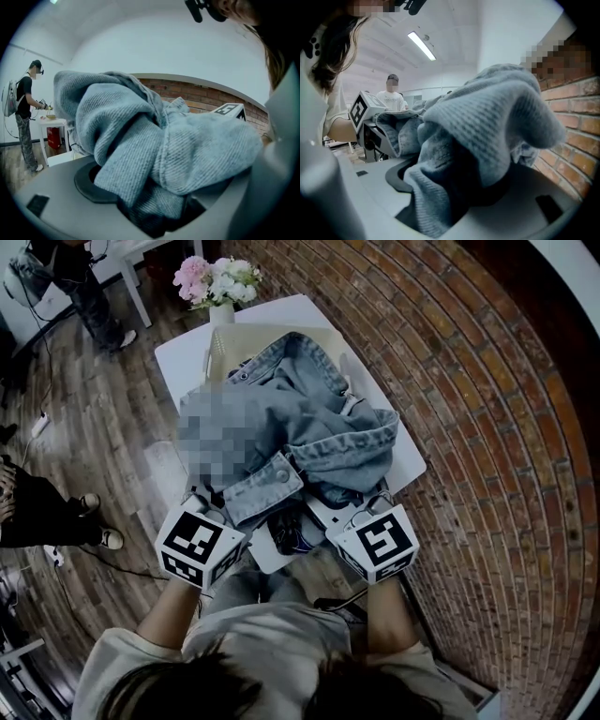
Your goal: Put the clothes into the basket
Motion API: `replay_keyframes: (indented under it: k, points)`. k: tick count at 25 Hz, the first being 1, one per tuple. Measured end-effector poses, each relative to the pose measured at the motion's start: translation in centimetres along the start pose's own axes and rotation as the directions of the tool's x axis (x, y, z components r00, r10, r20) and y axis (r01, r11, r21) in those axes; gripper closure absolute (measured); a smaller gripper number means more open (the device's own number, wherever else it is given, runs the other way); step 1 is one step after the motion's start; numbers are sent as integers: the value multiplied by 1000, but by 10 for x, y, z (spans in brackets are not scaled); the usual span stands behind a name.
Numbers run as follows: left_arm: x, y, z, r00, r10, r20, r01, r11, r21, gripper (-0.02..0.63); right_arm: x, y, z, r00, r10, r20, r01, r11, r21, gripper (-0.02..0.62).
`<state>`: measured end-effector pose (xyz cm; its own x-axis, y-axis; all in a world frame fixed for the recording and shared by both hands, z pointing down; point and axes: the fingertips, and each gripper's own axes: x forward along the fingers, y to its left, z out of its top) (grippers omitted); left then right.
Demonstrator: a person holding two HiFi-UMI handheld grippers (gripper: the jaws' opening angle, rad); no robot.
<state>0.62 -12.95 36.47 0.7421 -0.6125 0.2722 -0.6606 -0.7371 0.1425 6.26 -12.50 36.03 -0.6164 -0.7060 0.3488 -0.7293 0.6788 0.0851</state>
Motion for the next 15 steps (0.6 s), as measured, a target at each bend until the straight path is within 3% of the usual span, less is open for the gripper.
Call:
replay_keyframes:
  k: [8, 15]
  points:
    - [11, 22, 44, 998, 41, 57, -44, 998, 54, 212, 15, -28, 41, 998, 3, 64, 1, 998, -60, 319]
    - [39, 56, 64, 997, 62, 44, -64, 997, 53, 212, 47, -61, 55, 997, 17, 70, -13, 999, -53, 319]
